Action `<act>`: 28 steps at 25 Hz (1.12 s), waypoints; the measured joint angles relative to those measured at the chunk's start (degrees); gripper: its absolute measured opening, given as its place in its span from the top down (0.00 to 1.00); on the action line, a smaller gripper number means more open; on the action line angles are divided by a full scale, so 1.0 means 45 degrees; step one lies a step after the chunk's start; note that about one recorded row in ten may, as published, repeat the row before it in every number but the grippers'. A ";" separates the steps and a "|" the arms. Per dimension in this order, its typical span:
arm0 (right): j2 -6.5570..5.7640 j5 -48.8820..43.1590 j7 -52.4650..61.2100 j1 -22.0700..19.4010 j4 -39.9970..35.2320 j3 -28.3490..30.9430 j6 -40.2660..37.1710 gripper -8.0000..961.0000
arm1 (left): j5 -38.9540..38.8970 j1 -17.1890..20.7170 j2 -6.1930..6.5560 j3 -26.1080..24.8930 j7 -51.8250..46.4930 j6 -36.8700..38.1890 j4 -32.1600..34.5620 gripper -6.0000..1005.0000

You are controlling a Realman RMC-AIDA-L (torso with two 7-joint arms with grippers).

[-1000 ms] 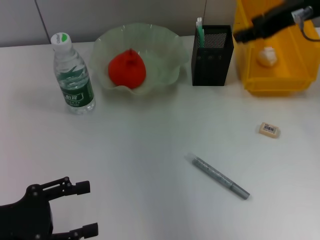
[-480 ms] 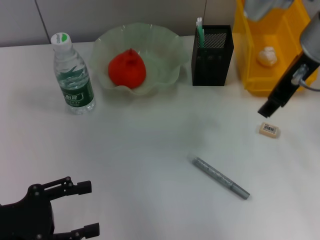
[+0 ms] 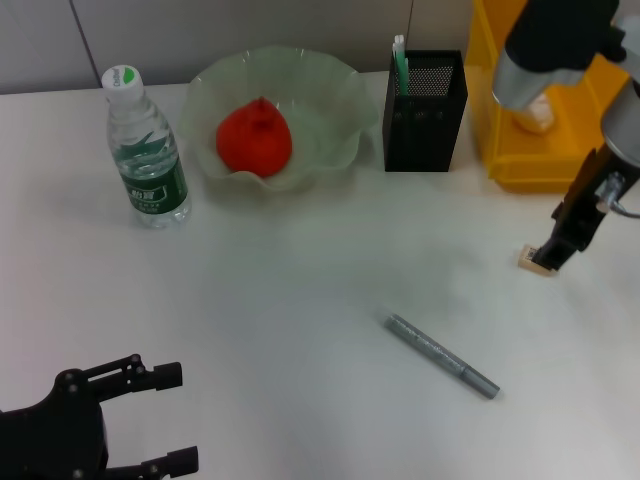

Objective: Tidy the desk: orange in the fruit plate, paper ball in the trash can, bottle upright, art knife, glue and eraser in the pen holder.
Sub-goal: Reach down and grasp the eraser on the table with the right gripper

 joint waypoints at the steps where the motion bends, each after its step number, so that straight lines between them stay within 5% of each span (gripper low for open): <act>1: 0.0001 0.0012 -0.0267 -0.0050 0.0254 0.0129 0.0139 0.40 | 0.0000 0.0007 0.0000 0.0000 0.0000 -0.0002 0.0000 0.20; 8: -0.0143 -0.0031 -0.1781 -0.0269 0.2498 0.0830 0.1759 0.41 | -0.0001 0.0000 -0.0014 0.0000 0.0005 -0.0026 0.0000 0.20; 28: -0.0107 0.0042 -0.2620 -0.0400 0.4039 0.1279 0.4540 0.42 | -0.0004 -0.0117 -0.0079 0.0000 -0.0106 -0.0034 0.0000 0.20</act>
